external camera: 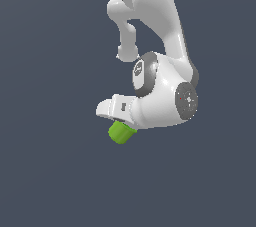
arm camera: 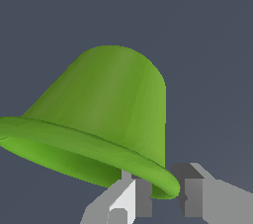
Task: Pick up the object and move it to a goal position.
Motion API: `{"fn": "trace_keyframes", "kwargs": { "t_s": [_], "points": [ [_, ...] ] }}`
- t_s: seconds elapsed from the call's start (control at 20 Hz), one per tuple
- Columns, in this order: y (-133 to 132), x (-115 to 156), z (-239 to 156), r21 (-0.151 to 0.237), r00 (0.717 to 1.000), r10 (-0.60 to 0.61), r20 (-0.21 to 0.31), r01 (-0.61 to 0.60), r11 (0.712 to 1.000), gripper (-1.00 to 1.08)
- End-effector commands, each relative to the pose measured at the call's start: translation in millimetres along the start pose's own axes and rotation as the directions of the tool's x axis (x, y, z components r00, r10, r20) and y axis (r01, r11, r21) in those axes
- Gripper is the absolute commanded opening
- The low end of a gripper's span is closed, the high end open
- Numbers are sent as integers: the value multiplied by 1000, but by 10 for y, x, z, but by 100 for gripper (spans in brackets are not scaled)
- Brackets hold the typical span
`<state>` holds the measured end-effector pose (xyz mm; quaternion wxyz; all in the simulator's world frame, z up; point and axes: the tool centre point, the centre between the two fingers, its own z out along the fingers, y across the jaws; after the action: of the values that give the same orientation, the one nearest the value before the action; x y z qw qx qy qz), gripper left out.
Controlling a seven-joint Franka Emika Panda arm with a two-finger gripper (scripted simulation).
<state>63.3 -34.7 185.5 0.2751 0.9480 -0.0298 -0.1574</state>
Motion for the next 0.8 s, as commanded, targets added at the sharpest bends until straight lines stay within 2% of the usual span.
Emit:
{"fn": "trace_keyframes", "kwargs": {
  "t_s": [0.0,0.35,0.75],
  "points": [
    [1,-2,-91,-3,998,61,-13,-61,998,-100],
    [-15,-9,-248,-8,984,175,-36,-175,985,-100],
    [-23,-13,-319,-10,973,226,-46,-226,974,-100]
  ]
}}
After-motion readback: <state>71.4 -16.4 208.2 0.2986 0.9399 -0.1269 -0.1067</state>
